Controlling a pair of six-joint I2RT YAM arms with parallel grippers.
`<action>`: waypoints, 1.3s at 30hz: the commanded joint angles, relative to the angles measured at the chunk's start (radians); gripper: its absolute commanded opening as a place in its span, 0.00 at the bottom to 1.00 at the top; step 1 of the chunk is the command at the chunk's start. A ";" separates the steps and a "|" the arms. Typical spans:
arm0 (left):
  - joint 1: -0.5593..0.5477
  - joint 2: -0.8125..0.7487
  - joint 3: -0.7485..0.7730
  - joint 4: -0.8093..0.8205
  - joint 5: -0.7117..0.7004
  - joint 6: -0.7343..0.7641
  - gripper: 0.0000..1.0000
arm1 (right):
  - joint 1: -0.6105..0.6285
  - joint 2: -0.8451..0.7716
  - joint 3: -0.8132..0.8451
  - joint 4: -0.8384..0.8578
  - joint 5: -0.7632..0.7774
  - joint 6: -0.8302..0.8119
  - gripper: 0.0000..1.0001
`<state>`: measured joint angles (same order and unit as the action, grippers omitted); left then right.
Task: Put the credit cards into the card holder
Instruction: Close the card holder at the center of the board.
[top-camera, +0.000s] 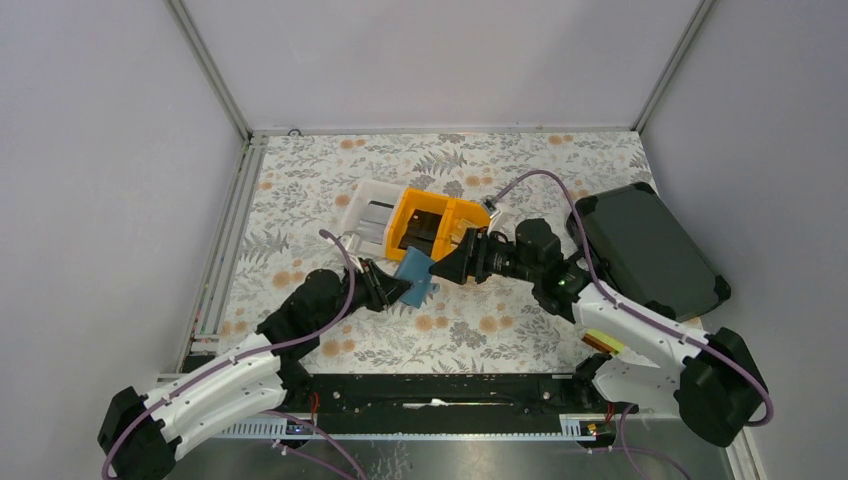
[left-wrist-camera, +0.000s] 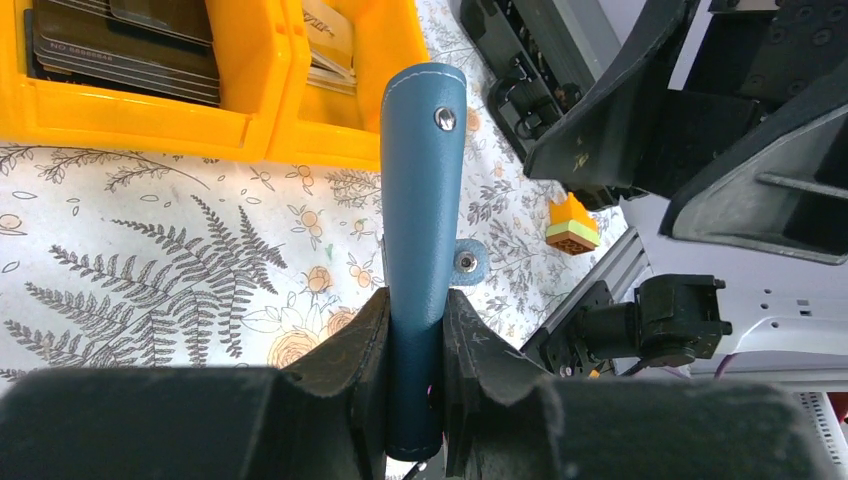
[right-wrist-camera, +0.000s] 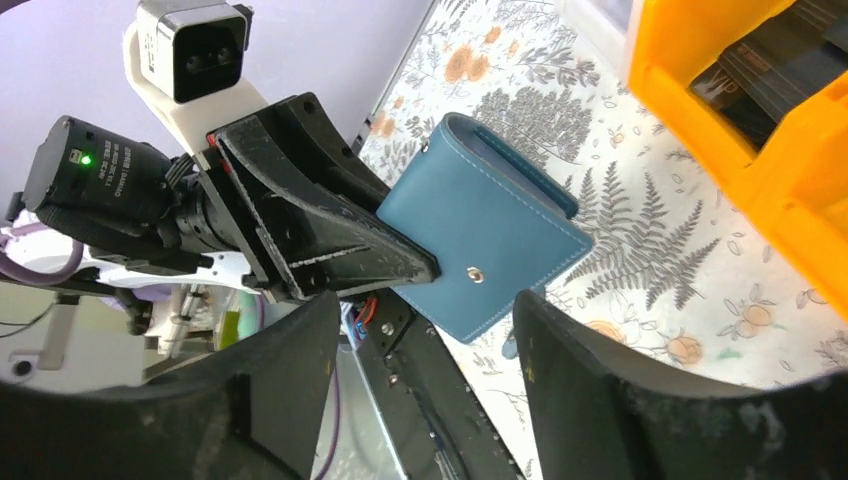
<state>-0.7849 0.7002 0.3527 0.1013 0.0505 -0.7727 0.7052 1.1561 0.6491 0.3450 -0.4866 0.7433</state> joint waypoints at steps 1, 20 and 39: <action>-0.004 -0.045 -0.022 0.160 0.007 -0.024 0.00 | 0.002 -0.053 -0.021 -0.048 0.099 -0.067 0.78; -0.002 -0.073 -0.136 0.435 0.234 -0.194 0.17 | -0.055 0.139 -0.032 0.517 -0.288 0.173 0.21; 0.075 0.102 0.298 -0.106 0.643 0.095 0.90 | -0.120 0.042 0.115 0.088 -0.561 -0.083 0.00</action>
<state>-0.7147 0.7513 0.6090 0.0231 0.5404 -0.7326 0.5880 1.2388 0.7326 0.4656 -0.9756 0.7044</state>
